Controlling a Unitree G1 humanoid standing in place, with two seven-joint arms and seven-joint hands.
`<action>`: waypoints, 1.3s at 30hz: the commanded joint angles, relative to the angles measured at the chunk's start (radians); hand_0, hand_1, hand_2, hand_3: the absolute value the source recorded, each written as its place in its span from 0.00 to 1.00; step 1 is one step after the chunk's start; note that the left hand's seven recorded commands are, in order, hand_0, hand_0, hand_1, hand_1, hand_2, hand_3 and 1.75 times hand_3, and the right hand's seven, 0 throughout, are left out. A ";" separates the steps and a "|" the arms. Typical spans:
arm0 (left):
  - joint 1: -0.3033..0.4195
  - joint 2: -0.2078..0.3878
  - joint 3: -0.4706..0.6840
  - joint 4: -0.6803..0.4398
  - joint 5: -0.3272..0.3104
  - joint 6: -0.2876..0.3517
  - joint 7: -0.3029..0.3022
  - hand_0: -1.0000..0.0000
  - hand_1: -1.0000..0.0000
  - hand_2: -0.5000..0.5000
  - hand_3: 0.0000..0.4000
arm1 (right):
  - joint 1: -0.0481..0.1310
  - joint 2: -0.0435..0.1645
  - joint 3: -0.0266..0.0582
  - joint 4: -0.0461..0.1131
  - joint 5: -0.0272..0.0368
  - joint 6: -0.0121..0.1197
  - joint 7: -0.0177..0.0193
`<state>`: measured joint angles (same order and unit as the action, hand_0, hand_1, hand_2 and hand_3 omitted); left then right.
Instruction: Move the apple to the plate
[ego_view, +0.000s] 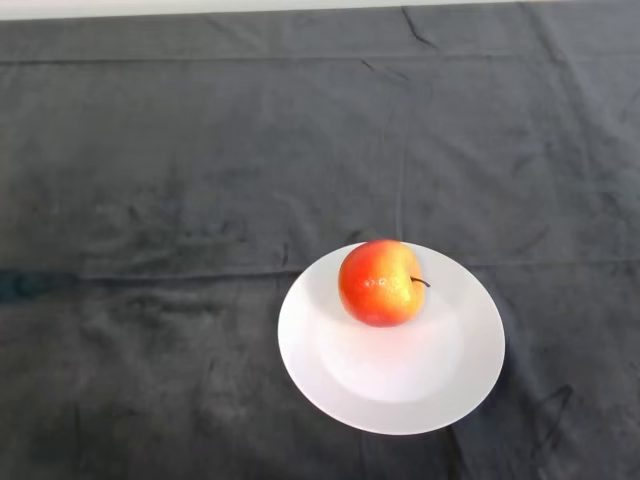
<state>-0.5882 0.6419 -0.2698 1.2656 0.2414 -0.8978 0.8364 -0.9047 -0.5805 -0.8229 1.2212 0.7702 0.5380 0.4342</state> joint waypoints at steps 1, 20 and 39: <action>0.055 0.068 0.045 0.041 -0.039 -0.005 -0.014 1.00 1.00 0.50 0.00 | 0.028 -0.024 -0.0070 0.021 0.0071 -0.007 0.0058; 0.155 0.105 0.277 0.027 -0.243 0.050 -0.076 1.00 1.00 0.50 0.00 | 0.029 -0.023 -0.0067 0.019 0.0067 -0.007 0.0052; 0.151 0.059 0.476 -0.007 -0.424 0.141 -0.136 1.00 1.00 0.50 0.00 | 0.030 -0.022 -0.0065 0.016 0.0067 -0.007 0.0043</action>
<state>-0.4133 0.6827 0.1847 1.2762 -0.1746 -0.7663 0.7033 -0.9047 -0.5806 -0.8229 1.2212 0.7702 0.5379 0.4342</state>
